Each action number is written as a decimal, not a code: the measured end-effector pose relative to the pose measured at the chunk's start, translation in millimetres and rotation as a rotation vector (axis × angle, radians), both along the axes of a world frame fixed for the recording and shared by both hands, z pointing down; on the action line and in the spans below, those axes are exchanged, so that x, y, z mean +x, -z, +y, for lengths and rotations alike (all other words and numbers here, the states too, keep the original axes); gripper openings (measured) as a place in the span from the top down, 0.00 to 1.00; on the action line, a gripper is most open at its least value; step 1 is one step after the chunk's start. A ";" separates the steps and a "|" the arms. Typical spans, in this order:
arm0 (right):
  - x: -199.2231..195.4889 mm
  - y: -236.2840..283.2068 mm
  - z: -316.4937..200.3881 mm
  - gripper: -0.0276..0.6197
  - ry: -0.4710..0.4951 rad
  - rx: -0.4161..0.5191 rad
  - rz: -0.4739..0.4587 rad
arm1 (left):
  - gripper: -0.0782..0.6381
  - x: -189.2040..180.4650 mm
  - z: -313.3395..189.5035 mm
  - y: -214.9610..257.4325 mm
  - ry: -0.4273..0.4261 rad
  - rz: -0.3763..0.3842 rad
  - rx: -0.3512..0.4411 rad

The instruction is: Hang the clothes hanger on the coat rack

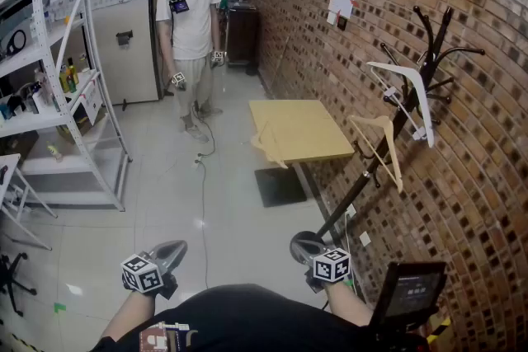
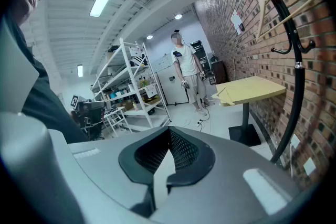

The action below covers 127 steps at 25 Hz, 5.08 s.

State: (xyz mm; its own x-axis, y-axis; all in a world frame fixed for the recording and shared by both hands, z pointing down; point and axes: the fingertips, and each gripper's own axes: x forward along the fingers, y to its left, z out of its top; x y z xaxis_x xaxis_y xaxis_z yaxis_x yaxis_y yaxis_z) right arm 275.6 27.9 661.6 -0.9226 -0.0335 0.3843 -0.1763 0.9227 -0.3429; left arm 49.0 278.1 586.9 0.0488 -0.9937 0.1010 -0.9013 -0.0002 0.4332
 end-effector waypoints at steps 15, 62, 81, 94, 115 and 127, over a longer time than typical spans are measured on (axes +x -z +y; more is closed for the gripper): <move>28.2 1.9 -59.8 0.94 0.077 0.019 -0.014 | 0.90 62.3 -70.2 -7.3 0.008 0.033 -0.016; -362.7 -61.7 -248.4 0.93 -0.022 0.030 0.077 | 0.90 -354.6 -248.7 -52.0 -0.054 0.066 -0.059; -459.7 -172.7 -417.0 0.78 0.110 0.250 0.389 | 0.90 -382.7 -443.4 -80.4 -0.134 0.116 -0.164; -495.0 -263.1 -450.4 0.59 0.089 0.563 0.699 | 0.90 -433.4 -438.4 -109.7 -0.171 0.145 -0.264; -495.1 -219.3 -464.8 0.72 0.017 0.413 0.619 | 0.90 -442.1 -431.5 -105.4 -0.145 0.165 -0.238; -464.0 -98.5 -492.7 0.76 -0.196 -0.119 0.150 | 0.90 -418.2 -460.5 -78.4 -0.182 0.149 -0.138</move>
